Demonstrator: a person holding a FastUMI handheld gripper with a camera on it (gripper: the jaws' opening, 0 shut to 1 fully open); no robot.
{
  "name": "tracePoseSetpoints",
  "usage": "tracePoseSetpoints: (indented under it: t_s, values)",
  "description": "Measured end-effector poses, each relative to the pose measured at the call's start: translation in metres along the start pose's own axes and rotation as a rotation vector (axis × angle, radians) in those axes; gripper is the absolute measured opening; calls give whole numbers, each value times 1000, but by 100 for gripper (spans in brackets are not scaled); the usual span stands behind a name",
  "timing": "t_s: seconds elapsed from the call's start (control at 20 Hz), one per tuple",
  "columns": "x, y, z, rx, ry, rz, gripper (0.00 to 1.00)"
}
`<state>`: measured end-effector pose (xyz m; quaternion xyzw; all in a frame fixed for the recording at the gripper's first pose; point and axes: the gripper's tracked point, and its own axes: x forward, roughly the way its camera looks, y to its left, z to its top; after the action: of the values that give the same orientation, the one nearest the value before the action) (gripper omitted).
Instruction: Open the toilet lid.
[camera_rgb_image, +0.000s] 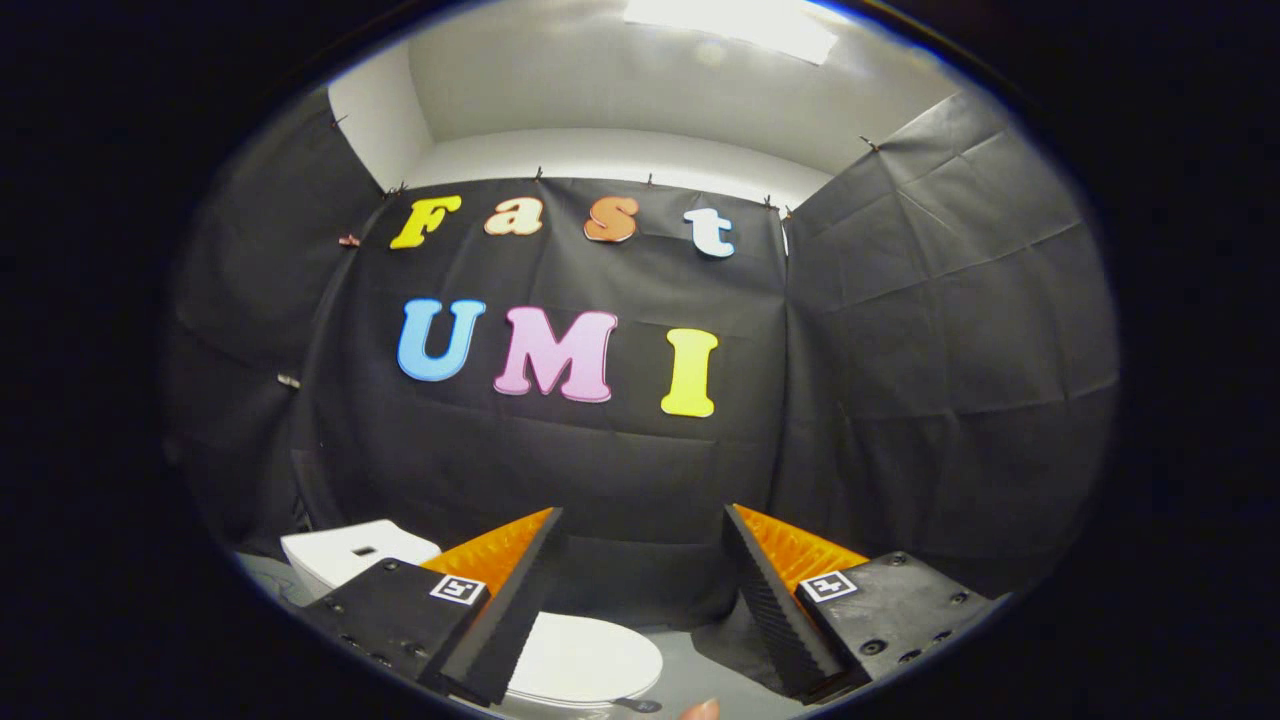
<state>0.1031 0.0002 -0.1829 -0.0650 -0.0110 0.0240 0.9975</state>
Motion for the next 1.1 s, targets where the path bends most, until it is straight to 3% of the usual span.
tracePoseSetpoints:
  t_s: [0.3, 0.55, 0.75, 0.9, 1.1]
  values:
    - [12, -10, -92, 49, 88, 41, 98]
    - [20, -35, -191, 15, 191, 39, 99]
    - [21, -38, -260, 21, 282, 86, 98]
    - [14, -39, -310, 116, 403, 96, 98]
    - [19, -48, -365, 405, 527, 5, 99]
